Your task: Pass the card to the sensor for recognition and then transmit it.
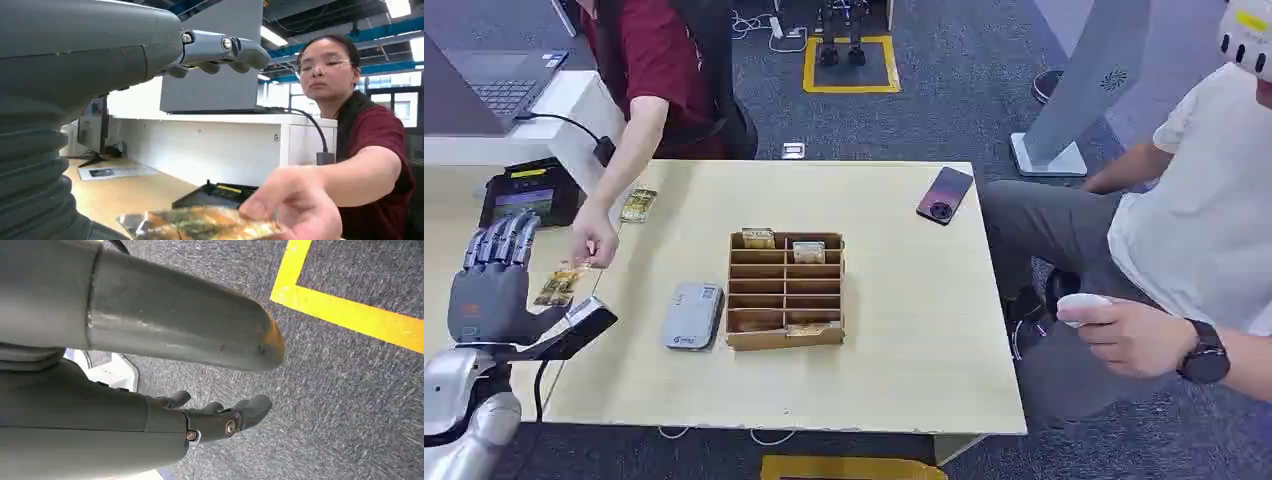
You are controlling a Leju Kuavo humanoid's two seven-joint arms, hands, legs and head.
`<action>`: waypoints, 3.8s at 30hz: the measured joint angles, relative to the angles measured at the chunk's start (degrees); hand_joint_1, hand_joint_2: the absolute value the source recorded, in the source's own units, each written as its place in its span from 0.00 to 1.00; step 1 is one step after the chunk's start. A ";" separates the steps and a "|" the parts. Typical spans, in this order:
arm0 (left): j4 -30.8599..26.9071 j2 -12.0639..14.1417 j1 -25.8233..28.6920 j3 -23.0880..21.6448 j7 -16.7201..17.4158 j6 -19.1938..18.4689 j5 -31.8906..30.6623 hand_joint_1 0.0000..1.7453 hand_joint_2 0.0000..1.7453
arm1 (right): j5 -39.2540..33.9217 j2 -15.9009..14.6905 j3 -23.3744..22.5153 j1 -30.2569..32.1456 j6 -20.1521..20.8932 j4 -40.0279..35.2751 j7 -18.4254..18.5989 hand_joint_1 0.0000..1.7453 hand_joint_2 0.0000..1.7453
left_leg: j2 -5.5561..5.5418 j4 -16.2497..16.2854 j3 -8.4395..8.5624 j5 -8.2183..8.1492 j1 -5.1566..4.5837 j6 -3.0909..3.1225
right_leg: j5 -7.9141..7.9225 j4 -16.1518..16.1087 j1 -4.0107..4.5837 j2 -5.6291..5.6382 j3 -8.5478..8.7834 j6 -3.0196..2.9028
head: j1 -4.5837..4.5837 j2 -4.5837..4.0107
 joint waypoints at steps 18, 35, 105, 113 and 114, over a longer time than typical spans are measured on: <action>0.00 0.09 0.01 0.00 -0.22 -0.50 2.27 1.00 1.00 | 0.57 0.22 0.00 0.01 -0.11 0.00 -0.09 0.00 0.00 | -0.01 0.00 -0.01 0.00 0.00 0.00 | 0.00 0.00 0.00 0.00 0.00 0.00 | 0.00 0.00; 0.00 0.13 0.03 0.00 -1.58 -0.46 4.40 1.00 1.00 | 0.96 0.22 -0.11 0.01 -0.15 0.00 -0.20 0.00 0.00 | -0.01 0.00 -0.01 0.00 0.00 0.00 | 0.00 0.00 0.00 0.00 0.00 0.00 | 0.00 0.00; 3.89 -21.70 4.58 -4.81 2.97 -14.86 51.50 1.00 1.00 | 3.91 1.33 -4.39 -0.14 -1.40 0.00 0.98 0.00 0.00 | -0.02 0.01 -0.03 -0.10 -0.03 0.16 | -0.06 -0.08 -0.01 -0.02 0.01 0.09 | 0.00 0.00; 8.98 -23.41 1.14 -4.81 1.49 -6.10 44.92 1.00 1.00 | 5.42 1.44 -4.42 -0.58 -1.16 0.00 1.20 0.00 0.00 | -0.04 0.01 0.00 -0.10 -0.04 0.16 | -0.05 -0.08 -0.02 -0.07 0.07 0.09 | 0.00 0.00; 9.73 -23.54 0.87 -4.81 1.20 -5.83 44.63 1.00 1.00 | 5.49 1.46 -4.42 -0.63 -1.11 0.00 1.20 0.00 0.00 | -0.03 0.01 0.02 -0.10 -0.04 0.16 | -0.05 -0.08 -0.02 -0.04 0.07 0.10 | -0.02 0.00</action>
